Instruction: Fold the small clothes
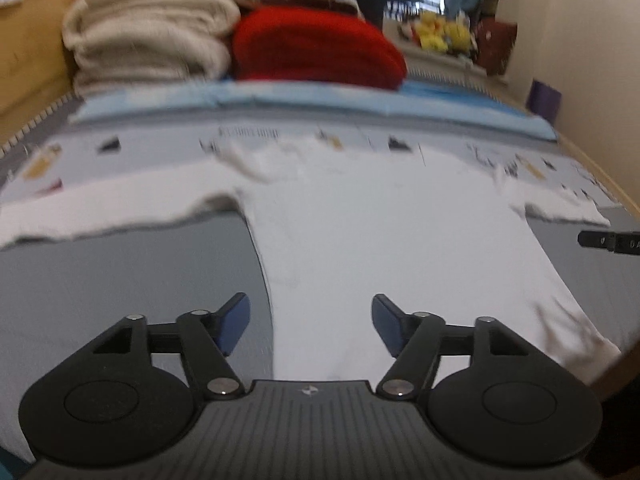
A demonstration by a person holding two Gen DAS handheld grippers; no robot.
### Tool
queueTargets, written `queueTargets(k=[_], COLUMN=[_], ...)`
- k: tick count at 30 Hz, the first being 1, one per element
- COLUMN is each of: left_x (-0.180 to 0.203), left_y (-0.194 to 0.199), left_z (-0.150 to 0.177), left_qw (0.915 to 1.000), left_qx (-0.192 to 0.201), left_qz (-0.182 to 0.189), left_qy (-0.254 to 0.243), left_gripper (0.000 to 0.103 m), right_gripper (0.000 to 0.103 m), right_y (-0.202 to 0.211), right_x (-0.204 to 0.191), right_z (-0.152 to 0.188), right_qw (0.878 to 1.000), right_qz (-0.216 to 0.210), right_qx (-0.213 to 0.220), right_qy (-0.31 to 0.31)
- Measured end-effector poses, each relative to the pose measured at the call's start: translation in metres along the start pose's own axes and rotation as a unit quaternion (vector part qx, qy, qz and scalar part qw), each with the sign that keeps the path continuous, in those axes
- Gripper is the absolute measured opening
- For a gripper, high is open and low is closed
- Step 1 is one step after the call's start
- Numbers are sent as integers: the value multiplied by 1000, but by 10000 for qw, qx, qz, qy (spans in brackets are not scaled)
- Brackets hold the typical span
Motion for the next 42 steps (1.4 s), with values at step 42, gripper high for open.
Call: queueTargets(k=[42], left_x=[-110], left_y=[-29], left_z=[-205], left_qw=[9931], left_qx=[1059], left_qz=[-427], left_qy=[273], left_gripper=[67], right_gripper=[68], right_y=[-9], right_x=[-26], right_z=[-66], right_qw=[9900], right_qz=[623], right_qx=[1161], right_qy=[498])
Point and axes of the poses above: each gripper's, at about its wrist camera, not at the fingertips, and y roughly against the way its jaws point, x to its right, z to its underside, the point moved 9 cm from there along -y, roughly the way its jaws point, and after that the axes turned 9 degrees about y, right-handed, at the moved point
